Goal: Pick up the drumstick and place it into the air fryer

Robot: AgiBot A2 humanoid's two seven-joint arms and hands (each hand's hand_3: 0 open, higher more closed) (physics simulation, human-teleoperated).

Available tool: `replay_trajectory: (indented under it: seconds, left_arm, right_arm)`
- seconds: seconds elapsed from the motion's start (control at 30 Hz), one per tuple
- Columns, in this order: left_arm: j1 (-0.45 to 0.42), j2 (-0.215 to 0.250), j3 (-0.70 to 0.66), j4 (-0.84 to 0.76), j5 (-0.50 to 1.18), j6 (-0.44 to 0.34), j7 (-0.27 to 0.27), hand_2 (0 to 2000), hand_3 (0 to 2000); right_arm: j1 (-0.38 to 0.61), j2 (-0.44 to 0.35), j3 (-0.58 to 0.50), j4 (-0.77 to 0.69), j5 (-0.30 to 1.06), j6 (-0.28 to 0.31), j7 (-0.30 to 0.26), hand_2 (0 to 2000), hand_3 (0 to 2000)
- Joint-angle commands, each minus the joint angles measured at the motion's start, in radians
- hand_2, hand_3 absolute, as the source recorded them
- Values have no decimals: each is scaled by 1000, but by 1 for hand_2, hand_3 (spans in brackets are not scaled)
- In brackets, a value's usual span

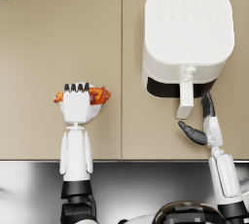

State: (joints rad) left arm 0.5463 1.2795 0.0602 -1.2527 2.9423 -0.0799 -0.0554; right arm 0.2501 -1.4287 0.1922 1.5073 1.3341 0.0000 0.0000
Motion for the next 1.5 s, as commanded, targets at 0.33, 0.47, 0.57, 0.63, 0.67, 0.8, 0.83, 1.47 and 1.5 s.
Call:
replay_trajectory:
  seconds: [0.33,0.47,0.57,0.63,0.67,0.8,0.83,1.47,1.5]
  left_arm:
    - [-25,12,-45,-323,-392,10,57,2000,2000]
    - [-31,17,-34,-352,-473,11,58,2000,2000]
    - [-36,21,-23,-373,-491,10,59,2000,2000]
    - [-39,23,-28,-386,-497,9,59,2000,2000]
    - [-37,25,-32,-393,-498,9,59,2000,2000]
    - [-38,30,-30,-400,-501,9,59,2000,2000]
    - [-37,31,-26,-395,-501,9,59,2000,2000]
    - [51,88,114,-383,-502,8,59,2000,2000]
    - [62,94,126,-373,-502,8,59,2000,2000]
  right_arm:
    - [37,-27,25,-170,0,0,0,0,0]
    - [68,-44,63,-186,0,0,0,0,0]
    - [104,-64,101,-245,0,0,0,0,0]
    - [118,-73,120,-262,0,0,0,0,0]
    - [127,-76,133,-264,1,-10,0,0,0]
    - [140,-62,170,-248,6,-35,0,1361,327]
    - [138,-57,176,-240,6,-61,0,2000,653]
    - [-110,214,343,327,4,-90,-14,2000,2000]
    - [-118,223,353,342,4,-87,-13,2000,2000]
